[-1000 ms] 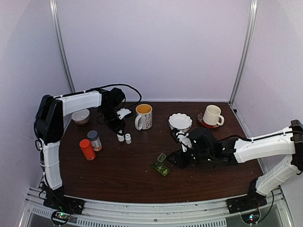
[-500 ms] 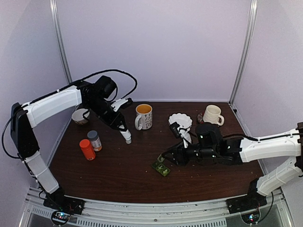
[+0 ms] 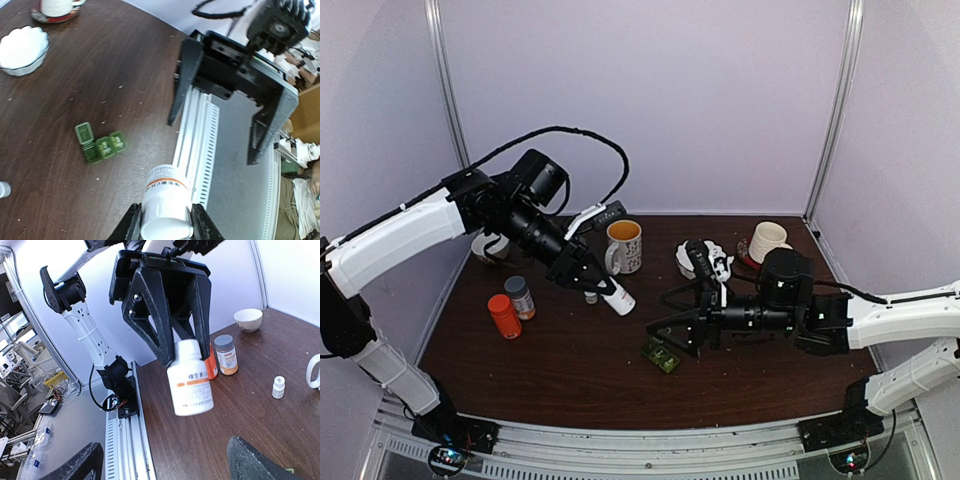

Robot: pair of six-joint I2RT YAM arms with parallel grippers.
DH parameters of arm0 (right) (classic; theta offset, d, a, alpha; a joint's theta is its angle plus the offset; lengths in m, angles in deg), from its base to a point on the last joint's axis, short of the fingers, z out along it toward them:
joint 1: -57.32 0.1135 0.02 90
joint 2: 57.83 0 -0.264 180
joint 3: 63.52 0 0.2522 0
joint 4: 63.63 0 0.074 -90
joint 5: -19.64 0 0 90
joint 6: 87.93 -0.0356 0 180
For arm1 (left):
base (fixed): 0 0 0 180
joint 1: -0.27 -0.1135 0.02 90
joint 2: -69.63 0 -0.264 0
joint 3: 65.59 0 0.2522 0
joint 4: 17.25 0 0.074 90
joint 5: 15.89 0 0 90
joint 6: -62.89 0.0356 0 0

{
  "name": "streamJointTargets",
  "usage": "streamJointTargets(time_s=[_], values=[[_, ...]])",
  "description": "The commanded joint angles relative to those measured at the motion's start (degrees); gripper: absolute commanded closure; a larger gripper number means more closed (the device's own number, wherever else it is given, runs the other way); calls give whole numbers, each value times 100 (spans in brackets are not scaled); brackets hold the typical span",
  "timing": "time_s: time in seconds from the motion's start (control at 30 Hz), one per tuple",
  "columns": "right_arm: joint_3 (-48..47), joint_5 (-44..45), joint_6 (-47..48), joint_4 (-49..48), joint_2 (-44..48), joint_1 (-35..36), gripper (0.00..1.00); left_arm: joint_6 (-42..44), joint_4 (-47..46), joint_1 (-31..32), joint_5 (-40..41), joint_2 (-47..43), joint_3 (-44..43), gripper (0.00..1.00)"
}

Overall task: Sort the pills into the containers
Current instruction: Hold the pill bottle.

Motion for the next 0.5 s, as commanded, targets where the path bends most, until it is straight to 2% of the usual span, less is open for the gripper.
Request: streamJointTargets(time_s=[0.0,0.27,0.47], values=[[-221,-335,128,-121,17,60,13,190,-215,152,-568,-56,-62,76],[-665,-407,305,217,-332,200,19,576,-219,398,-749,-63,-167,75],[-865,-463,274,212,-601,231,29,615,-224,399,-788,-48,-217,75]])
